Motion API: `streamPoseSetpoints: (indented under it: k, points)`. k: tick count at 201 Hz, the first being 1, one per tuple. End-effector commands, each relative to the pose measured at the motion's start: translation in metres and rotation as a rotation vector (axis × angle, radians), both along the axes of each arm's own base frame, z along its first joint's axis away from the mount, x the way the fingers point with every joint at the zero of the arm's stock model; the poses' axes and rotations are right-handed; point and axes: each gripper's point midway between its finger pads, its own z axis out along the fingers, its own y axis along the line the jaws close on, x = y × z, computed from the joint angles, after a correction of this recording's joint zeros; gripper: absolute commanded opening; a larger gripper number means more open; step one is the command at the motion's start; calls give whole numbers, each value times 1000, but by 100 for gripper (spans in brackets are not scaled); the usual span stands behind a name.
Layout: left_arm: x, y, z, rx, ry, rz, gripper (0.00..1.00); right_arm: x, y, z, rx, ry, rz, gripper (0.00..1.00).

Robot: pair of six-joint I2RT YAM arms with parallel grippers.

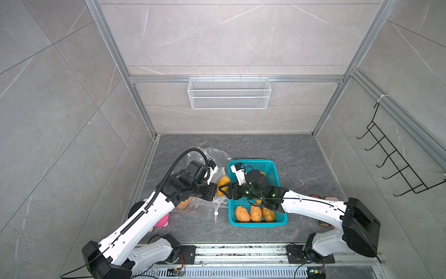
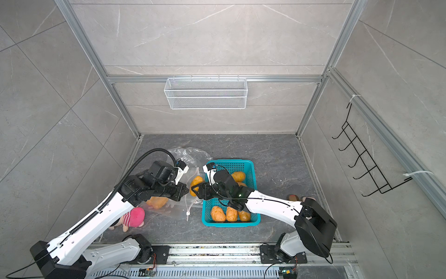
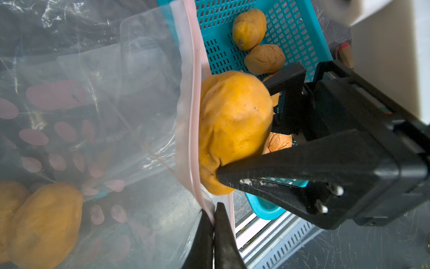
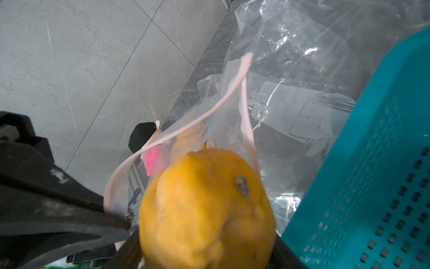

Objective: Put the potatoes into a zipper bag and zip it
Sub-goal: Place the potato into the zipper food storage bag.

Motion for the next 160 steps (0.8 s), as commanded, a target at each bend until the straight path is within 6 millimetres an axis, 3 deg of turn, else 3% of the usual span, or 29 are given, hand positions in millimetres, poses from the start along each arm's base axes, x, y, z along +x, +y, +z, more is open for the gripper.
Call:
streamPoseSetpoints:
  k: [1, 46, 96, 130, 160]
  points:
    - [1, -4, 10, -30, -35, -19, 0, -2, 5, 0, -38, -6, 22, 67]
    - [0, -3, 12, -36, -41, -19, 0, -1, 1, 0, -54, -17, 4, 74]
    - [-1, -3, 11, -34, -35, -20, 0, -2, -6, 11, -61, -52, 1, 75]
    - [-1, -1, 12, -30, -36, -17, 0, -4, -19, 34, -70, -140, -4, 73]
    - [-2, 6, 23, -18, -68, 0, 0, -5, -32, 68, -51, -279, -10, 72]
